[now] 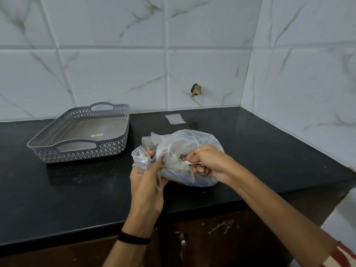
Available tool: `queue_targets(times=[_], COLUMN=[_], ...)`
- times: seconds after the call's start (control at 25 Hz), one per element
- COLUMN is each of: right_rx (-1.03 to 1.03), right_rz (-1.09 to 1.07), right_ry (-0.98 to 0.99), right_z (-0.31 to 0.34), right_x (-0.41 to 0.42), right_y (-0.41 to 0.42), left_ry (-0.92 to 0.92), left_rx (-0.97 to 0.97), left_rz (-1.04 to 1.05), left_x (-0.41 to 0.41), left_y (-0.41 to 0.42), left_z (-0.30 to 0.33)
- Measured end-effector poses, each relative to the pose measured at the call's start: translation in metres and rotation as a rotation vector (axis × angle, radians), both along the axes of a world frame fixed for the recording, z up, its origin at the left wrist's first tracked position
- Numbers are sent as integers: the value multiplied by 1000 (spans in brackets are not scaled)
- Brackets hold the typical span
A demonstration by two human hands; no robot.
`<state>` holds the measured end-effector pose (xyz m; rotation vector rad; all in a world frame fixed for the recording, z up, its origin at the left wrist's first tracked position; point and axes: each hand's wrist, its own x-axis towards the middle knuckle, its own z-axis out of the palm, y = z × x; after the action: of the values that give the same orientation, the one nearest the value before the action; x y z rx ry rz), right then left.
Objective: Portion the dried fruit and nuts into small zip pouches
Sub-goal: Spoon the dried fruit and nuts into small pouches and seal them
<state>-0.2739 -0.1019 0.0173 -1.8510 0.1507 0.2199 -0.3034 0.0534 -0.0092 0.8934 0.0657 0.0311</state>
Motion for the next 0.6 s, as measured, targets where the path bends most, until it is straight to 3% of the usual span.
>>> queue_targets(times=[0.16,0.6], right_rx=[412,517], right_rz=[-53,-98], right_ry=[197,118], right_z=[-3,5], right_x=[-1,-32], right_y=[-3,-36], left_ry=[-55,-45], left_rx=[72,179], left_rz=[32,44], left_x=[2,-1], left_y=[-1,8], left_z=[2,-8])
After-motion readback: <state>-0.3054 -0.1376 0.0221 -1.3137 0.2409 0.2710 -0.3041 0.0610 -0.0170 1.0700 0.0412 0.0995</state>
